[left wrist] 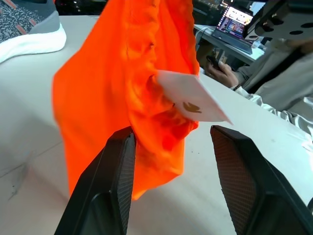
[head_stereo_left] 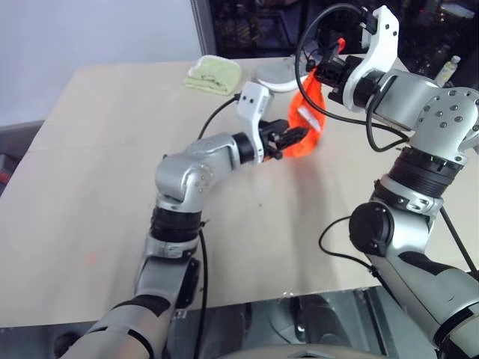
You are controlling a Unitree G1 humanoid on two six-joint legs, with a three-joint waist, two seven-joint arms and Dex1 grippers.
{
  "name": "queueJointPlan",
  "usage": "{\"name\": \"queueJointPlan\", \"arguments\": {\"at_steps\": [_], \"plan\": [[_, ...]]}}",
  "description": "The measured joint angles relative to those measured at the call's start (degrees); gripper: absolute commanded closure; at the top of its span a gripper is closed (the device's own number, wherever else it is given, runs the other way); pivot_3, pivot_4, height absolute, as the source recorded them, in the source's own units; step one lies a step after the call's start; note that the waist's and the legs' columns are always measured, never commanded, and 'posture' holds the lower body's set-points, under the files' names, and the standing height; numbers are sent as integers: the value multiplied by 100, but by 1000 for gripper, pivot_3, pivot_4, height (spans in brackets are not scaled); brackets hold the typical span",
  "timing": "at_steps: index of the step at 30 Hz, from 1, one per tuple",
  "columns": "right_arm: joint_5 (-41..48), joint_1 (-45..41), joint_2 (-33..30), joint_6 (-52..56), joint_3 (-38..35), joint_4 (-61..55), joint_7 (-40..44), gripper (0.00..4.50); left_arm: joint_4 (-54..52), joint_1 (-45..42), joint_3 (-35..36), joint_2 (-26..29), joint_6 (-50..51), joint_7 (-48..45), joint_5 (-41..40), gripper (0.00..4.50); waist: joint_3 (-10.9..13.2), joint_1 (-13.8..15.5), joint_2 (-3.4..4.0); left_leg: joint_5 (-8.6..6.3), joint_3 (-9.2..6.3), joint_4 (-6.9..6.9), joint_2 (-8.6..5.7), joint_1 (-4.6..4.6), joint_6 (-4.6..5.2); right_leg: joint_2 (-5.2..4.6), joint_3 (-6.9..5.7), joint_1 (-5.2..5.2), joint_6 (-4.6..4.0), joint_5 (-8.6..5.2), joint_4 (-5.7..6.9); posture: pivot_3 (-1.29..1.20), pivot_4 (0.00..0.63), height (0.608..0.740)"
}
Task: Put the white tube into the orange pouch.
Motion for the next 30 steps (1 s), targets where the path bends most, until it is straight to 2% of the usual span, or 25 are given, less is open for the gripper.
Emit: {"name": "queueJointPlan", "arguments": {"at_steps": [8,16,21,24,27,28,30], "plan": [[3,0,40,0,13,-1,-3,4500,376,-250,134,-465,-163,404,121,2043,0,5,0,0,0,0,0,-1,0,0,0,0,0,0,1,0,150,740],[-2,67,45,-15,28,-18,-12,4500,528,-461,310,-501,-100,833,215,2043,0,-3,0,-1,0,0,-1,0,2,1,0,0,0,0,2,0,150,740],[-12,96,67,-44,63,-18,-39,4500,531,-475,154,-712,-110,1154,515,2043,0,13,0,1,0,0,-2,-1,-2,-1,0,0,0,0,2,0,150,740],[-13,96,68,-65,89,-18,-44,4500,534,-474,121,-848,-119,1201,573,2826,0,13,0,1,1,0,-2,-1,-2,0,0,0,0,0,2,0,150,740],[-16,97,67,-75,104,-18,-51,4500,534,-473,120,-915,-120,1134,565,4297,0,8,0,1,1,0,-2,-1,-2,0,0,0,0,0,2,0,150,740],[-17,97,64,-81,107,-18,-52,4500,534,-474,131,-910,-120,1112,562,4458,0,3,0,0,2,0,-2,-1,-1,0,0,0,0,0,1,0,150,740],[-29,103,49,-132,107,-18,-58,4500,578,-474,193,-892,-151,1016,548,4458,0,-2,0,0,3,0,-3,0,0,1,0,0,0,0,1,0,150,740]]}}
